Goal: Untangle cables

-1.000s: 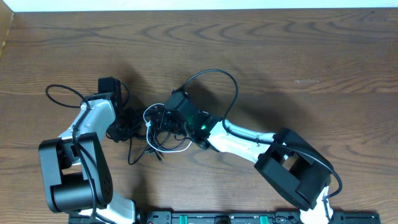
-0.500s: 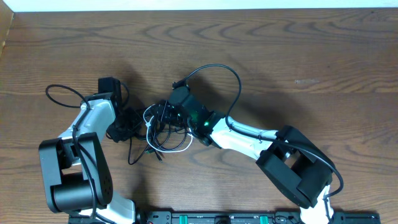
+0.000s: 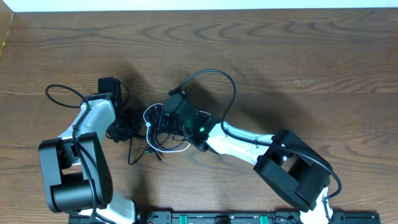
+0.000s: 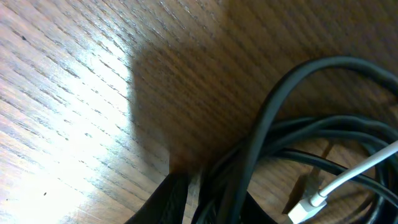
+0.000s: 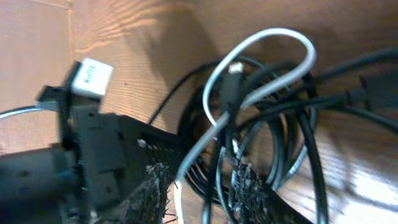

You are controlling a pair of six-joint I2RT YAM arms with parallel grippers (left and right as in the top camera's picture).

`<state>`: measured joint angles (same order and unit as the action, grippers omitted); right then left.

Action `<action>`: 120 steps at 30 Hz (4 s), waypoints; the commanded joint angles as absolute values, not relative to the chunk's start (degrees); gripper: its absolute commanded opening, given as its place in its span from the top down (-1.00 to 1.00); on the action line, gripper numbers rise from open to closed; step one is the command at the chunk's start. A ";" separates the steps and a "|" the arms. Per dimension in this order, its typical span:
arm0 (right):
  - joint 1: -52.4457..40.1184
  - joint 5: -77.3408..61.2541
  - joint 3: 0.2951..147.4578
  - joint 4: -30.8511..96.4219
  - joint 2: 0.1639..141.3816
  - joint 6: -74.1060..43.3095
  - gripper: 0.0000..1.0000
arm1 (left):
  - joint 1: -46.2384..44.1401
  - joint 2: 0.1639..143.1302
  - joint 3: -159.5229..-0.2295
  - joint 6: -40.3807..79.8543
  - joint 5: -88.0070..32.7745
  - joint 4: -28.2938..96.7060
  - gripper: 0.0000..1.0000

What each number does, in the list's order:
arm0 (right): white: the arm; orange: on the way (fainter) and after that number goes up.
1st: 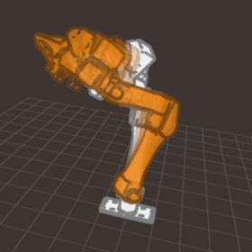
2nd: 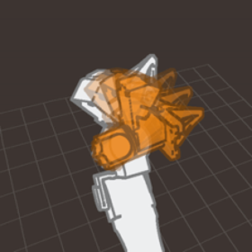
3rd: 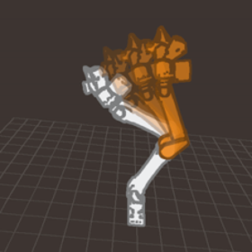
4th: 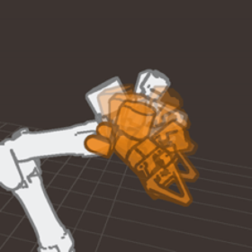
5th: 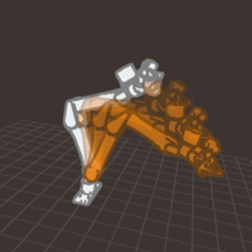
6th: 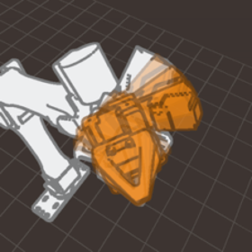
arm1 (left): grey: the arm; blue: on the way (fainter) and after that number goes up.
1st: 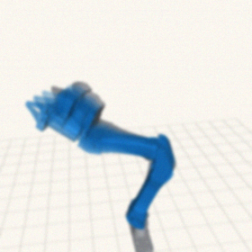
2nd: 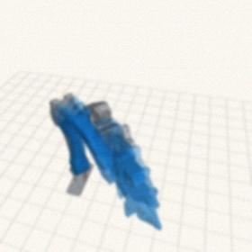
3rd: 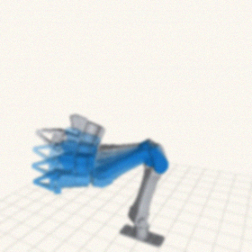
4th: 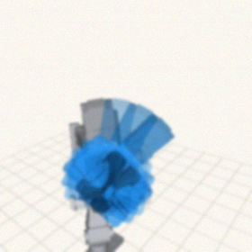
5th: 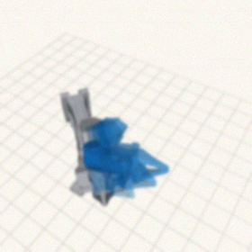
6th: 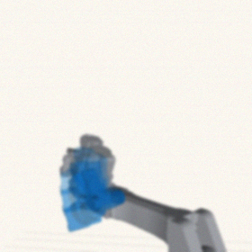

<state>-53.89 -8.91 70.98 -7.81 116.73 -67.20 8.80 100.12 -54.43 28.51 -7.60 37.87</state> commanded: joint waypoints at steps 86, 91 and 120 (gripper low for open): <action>-51.96 -16.67 76.18 7.92 120.14 -22.39 0.34 | 9.19 102.24 -51.75 29.26 -6.90 38.09 0.57; -51.29 -17.12 76.18 8.10 118.21 -24.86 0.47 | 9.19 102.24 -51.75 29.26 -6.92 38.09 0.57; -52.82 -16.62 76.01 8.01 118.26 -29.78 0.58 | 9.19 102.24 -51.75 29.23 -6.92 38.11 0.57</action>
<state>-51.88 -16.73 75.37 8.56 115.94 -28.82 8.54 99.96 -54.08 28.69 -11.00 38.11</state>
